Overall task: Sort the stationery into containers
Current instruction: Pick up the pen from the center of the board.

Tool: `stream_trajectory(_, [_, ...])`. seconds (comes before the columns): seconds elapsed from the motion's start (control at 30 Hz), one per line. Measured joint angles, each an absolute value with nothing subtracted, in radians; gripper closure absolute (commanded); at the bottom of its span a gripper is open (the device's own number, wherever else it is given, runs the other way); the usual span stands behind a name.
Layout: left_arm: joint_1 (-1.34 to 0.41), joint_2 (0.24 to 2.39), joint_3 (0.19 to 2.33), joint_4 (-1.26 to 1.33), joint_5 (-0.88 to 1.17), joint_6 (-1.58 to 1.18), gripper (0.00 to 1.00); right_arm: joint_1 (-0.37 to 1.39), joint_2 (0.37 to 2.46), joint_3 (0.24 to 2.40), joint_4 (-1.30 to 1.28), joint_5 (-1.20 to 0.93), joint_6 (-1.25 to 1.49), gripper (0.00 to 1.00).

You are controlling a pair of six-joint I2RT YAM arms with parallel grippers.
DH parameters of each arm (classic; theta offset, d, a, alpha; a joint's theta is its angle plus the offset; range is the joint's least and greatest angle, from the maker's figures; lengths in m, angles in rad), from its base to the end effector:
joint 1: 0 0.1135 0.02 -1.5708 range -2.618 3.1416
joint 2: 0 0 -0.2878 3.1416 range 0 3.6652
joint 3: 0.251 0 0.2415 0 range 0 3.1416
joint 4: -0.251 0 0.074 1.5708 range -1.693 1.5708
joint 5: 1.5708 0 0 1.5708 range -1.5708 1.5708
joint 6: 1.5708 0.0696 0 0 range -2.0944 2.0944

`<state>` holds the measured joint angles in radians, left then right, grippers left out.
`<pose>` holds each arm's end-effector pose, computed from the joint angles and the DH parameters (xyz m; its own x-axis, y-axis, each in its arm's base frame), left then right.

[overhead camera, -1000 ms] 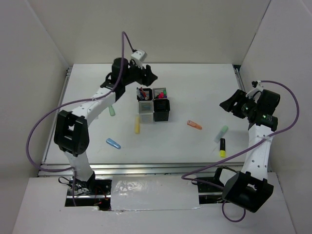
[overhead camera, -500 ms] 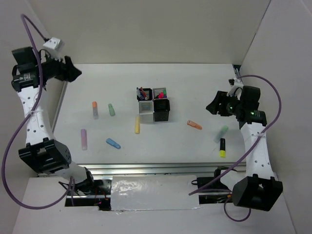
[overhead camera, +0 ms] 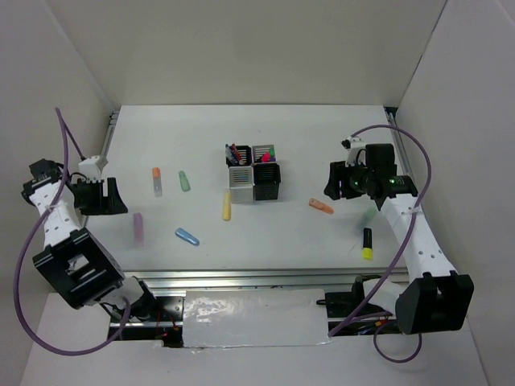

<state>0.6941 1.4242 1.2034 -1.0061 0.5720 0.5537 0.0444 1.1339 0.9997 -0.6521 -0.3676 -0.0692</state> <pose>0.2270 0.1399 0.2807 -0.8246 -0.1110 -0.5548 0.0423 0.9657 -0.2562 0.2349 0.0355 0.3041 -0.6850 -0.0950 -0.7224 -0.3432 0.9166 0.2049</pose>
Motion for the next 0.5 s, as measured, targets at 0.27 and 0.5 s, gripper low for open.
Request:
stream_trajectory(0.27, [0.650,1.312,1.037,-0.921,0.493,0.545,0.11,0.045,1.138,0.988,-0.722,-0.299,-0.181,0.34])
stream_trajectory(0.5, [0.688,1.192,0.981,-0.883,0.522,0.576,0.01,0.045,1.082,0.925,-0.756,-0.260,-0.244,0.34])
